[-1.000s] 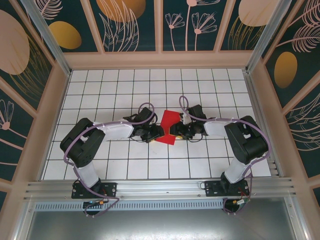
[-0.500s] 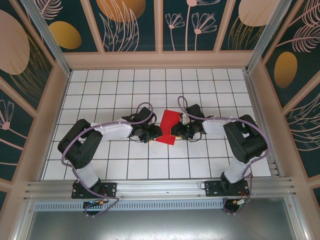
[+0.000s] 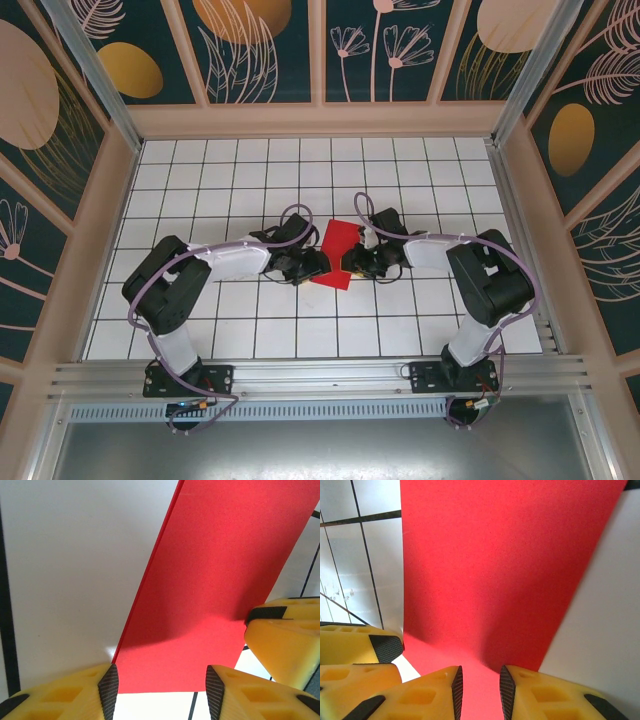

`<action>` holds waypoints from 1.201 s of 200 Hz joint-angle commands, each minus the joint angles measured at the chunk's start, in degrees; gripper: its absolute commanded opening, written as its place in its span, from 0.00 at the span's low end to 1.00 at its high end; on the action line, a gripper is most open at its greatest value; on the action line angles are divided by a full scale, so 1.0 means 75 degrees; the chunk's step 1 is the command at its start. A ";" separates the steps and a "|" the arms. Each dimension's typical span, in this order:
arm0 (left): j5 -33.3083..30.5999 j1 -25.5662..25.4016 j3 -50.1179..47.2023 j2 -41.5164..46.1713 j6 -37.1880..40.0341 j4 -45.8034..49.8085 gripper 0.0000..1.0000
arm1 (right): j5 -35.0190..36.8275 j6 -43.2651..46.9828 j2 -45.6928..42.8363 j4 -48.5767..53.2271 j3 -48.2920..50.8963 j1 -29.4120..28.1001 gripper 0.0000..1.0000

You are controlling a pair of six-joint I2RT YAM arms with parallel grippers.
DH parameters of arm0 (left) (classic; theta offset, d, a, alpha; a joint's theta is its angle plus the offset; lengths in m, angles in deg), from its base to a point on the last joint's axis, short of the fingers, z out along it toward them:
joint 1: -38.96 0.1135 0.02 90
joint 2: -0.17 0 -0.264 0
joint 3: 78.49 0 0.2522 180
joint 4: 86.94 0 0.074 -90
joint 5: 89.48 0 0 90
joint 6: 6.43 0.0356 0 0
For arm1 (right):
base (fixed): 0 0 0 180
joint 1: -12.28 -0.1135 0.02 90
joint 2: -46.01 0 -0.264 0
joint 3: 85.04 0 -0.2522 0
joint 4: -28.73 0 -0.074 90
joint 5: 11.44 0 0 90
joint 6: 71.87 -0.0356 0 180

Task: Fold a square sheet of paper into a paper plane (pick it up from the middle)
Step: Move the paper to the center of the table, then fold the triangle a second time at the center of the table.

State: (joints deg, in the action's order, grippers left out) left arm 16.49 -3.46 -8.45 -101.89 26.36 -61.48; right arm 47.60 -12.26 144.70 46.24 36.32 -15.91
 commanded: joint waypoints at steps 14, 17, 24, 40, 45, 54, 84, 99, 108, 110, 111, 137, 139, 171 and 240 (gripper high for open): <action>0.0312 -0.0036 0.0045 -0.0116 0.0061 -0.0099 0.50 | 0.1890 0.0337 0.0669 0.0871 0.0373 0.0085 0.31; 0.0338 -0.0034 0.0044 -0.0116 0.0052 -0.0123 0.50 | 0.1890 0.0337 0.0673 0.0871 0.0371 0.0086 0.31; 0.0355 -0.0033 0.0040 -0.0094 0.0048 -0.0133 0.50 | 0.1889 0.0337 0.0660 0.0882 0.0376 0.0090 0.31; 0.0292 -0.0040 0.0085 -0.0072 0.0097 -0.0086 0.50 | 0.1888 0.0337 0.0659 0.0883 0.0389 0.0088 0.30; 0.0219 -0.0029 0.0108 -0.0074 0.0107 -0.0009 0.51 | 0.1884 0.0337 0.0666 0.0882 0.0394 0.0090 0.31; -0.0002 -0.0035 0.0186 -0.0090 0.0175 0.0232 0.51 | 0.1897 0.0349 0.0659 0.0887 0.0383 0.0090 0.31; -0.0648 -0.0038 0.0302 -0.0053 0.0301 0.0868 0.51 | 0.1928 0.0358 0.0686 0.0895 0.0378 0.0087 0.30; -0.0680 -0.0039 0.0302 -0.0052 0.0338 0.0919 0.51 | 0.1937 0.0361 0.0708 0.0898 0.0374 0.0088 0.30; -0.0533 -0.0038 0.0269 -0.0056 0.0340 0.0811 0.51 | 0.1937 0.0373 0.0725 0.0895 0.0380 0.0086 0.30; -0.0479 -0.0031 0.0261 -0.0065 0.0339 0.0781 0.51 | 0.1937 0.0370 0.0721 0.0898 0.0373 0.0092 0.30; -0.0466 -0.0030 0.0258 -0.0066 0.0345 0.0765 0.51 | 0.1937 0.0371 0.0724 0.0896 0.0372 0.0085 0.30; -0.0290 -0.0050 0.0312 -0.0162 0.0373 0.0669 0.51 | 0.1935 0.0367 0.0734 0.0885 0.0371 0.0098 0.30; -0.0283 -0.0049 0.0313 -0.0179 0.0377 0.0664 0.51 | 0.1936 0.0362 0.0735 0.0883 0.0374 0.0095 0.30; -0.0172 -0.0116 0.0349 -0.0262 0.0403 0.0632 0.49 | 0.1926 0.0373 0.0800 0.0863 0.0359 0.0099 0.30; -0.0022 -0.0204 0.0361 -0.0380 0.0408 0.0520 0.44 | 0.1916 0.0372 0.0842 0.0838 0.0371 0.0102 0.30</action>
State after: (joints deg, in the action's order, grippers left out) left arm 14.48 -4.20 -6.73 -103.07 28.72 -57.76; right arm 47.62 -12.24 145.18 46.64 36.08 -15.91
